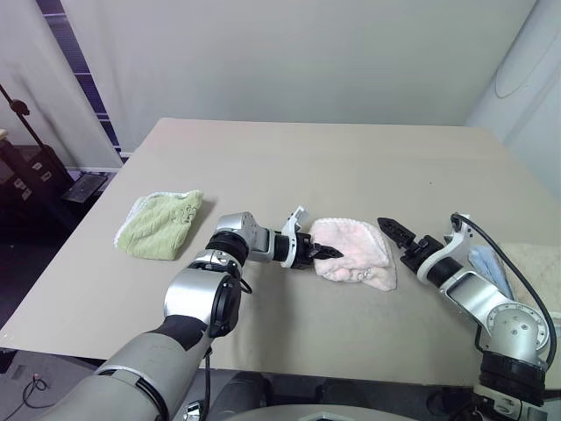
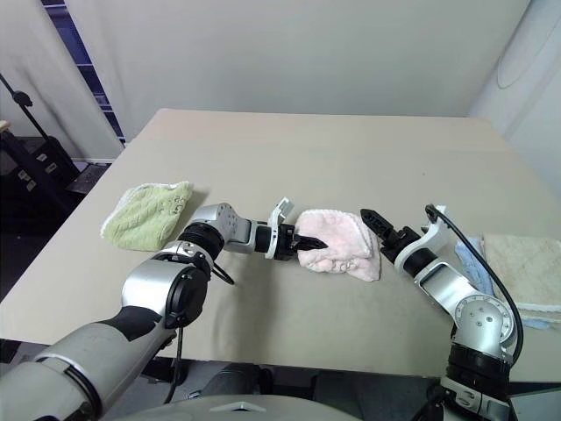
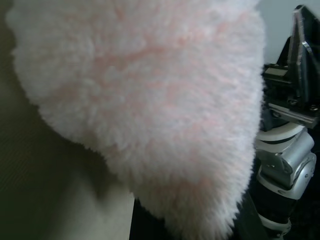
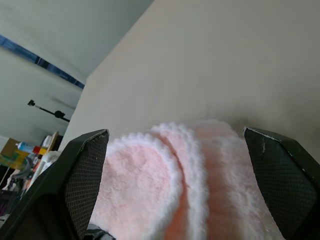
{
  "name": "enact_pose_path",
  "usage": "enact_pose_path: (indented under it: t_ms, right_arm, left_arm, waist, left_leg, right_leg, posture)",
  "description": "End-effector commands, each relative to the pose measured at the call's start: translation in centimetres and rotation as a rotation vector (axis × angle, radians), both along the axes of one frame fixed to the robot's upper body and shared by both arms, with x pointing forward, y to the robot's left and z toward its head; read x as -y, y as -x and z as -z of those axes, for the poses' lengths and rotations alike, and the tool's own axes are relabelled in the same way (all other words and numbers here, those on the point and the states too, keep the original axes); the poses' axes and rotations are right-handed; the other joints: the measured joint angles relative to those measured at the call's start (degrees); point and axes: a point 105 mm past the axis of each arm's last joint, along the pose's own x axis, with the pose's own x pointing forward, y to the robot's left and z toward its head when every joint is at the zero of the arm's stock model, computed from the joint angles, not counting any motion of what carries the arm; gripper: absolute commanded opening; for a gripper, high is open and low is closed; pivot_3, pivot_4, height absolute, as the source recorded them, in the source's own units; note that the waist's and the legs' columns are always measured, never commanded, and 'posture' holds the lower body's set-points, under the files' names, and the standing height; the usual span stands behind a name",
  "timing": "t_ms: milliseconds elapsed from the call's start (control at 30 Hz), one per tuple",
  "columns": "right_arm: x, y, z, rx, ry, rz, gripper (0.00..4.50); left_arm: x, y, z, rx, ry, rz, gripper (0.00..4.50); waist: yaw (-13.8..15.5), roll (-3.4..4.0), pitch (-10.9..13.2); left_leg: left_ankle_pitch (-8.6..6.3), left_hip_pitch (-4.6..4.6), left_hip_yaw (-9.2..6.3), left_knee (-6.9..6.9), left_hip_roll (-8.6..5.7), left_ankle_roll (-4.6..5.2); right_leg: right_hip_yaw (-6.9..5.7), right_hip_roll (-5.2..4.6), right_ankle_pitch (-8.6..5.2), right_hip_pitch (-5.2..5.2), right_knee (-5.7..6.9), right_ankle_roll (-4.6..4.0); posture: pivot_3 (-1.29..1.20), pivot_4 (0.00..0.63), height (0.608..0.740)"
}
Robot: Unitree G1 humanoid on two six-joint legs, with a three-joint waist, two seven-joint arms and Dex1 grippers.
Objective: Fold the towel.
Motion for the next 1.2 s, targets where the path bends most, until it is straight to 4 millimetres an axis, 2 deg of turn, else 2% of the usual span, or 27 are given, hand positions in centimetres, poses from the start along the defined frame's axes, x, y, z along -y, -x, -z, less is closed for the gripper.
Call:
enact_pose_path:
  t_ms: [33,167,267,500,567,667,800,900,1033,1200]
  right_arm:
    - [0.4,-0.3,-1.4,0.074,0.004,0.025,4.50]
    - [0.6,-0.7,-3.3,0.187,-0.018,0.045,4.50]
    - [0.4,-1.1,-2.7,0.175,-0.011,0.039,4.50]
    - [-0.9,-2.5,-1.5,0.147,0.009,-0.018,4.50]
    - [-1.4,-2.9,-1.4,0.144,0.017,-0.044,4.50]
    - [-2.7,-3.5,-1.2,0.140,0.008,-0.096,4.50]
    - [-3.6,-4.3,-0.9,0.135,0.008,-0.141,4.50]
    - [-4.2,-4.8,-0.8,0.134,0.015,-0.173,4.50]
    - [-4.8,-5.4,-0.6,0.130,0.020,-0.203,4.50]
    - [-5.8,-5.7,-0.3,0.128,0.022,-0.239,4.50]
  left_arm:
    - [-0.2,-1.5,-3.3,0.053,0.129,-0.041,0.01]
    - [-2.2,-3.3,-8.0,0.168,0.235,-0.083,0.01]
    - [-4.1,-4.4,-9.7,0.225,0.232,-0.149,0.01]
    - [-9.6,-7.6,-12.8,0.367,0.156,-0.442,0.01]
    - [-11.4,-7.9,-14.1,0.381,0.174,-0.532,0.01]
    - [-15.2,-6.5,-16.3,0.466,0.203,-0.623,0.01]
    - [-18.7,-5.3,-16.3,0.509,0.161,-0.747,0.01]
    - [-22.1,-4.6,-15.4,0.508,0.096,-0.871,0.01]
    - [-26.1,-3.5,-14.4,0.463,0.104,-1.020,0.01]
    - [-29.2,-2.4,-12.2,0.395,0.094,-1.139,0.01]
  waist:
    - [-0.02,0.01,0.01]
    - [-0.42,0.09,0.08]
    - [-0.59,0.12,0.07]
    - [-1.21,0.12,0.07]
    - [-1.23,0.12,0.07]
    - [-1.73,0.12,0.08]
    - [-1.61,0.12,0.08]
    - [-1.44,0.13,0.09]
    - [-1.32,0.11,0.09]
    - [-1.43,0.11,0.10]
  left_leg:
    - [0.00,0.00,0.00,0.00,0.00,0.00]
    - [0.00,-0.02,0.00,0.00,0.00,0.00]
    - [0.00,0.00,-0.01,-0.01,0.02,0.00]
    - [0.01,0.04,0.00,0.01,0.01,-0.01]
    - [0.01,0.05,0.00,0.01,0.01,-0.01]
    - [0.02,0.05,0.01,0.03,0.01,-0.02]
    - [0.06,0.09,0.04,0.01,0.01,-0.09]
    - [0.09,0.24,0.05,0.04,0.00,-0.14]
    - [0.09,0.37,0.03,0.11,0.00,-0.17]
    - [0.10,0.46,0.03,0.12,-0.01,-0.19]
  right_leg:
    - [0.00,0.00,0.00,-0.01,0.00,0.00]
    - [0.01,0.02,0.00,-0.01,0.03,0.00]
    - [0.04,0.07,0.00,-0.04,0.03,0.00]
    - [0.09,0.11,0.01,-0.06,0.10,0.00]
    - [0.10,0.13,0.01,-0.07,0.12,0.00]
    - [0.18,0.19,0.01,-0.08,0.18,0.01]
    - [0.40,0.32,0.00,-0.10,0.36,-0.01]
    - [0.41,0.33,0.01,-0.16,0.45,-0.03]
    - [0.37,0.33,0.08,-0.05,0.51,-0.14]
    - [0.37,0.33,0.10,-0.02,0.53,-0.17]
  posture:
    - [0.00,0.000,0.731]
    - [0.00,0.000,0.731]
    - [0.00,0.000,0.731]
    - [0.00,0.000,0.731]
    - [0.00,0.000,0.731]
    - [0.00,0.000,0.731]
    - [0.00,0.000,0.731]
    - [0.00,0.000,0.731]
    - [0.00,0.000,0.731]
    - [0.00,0.000,0.731]
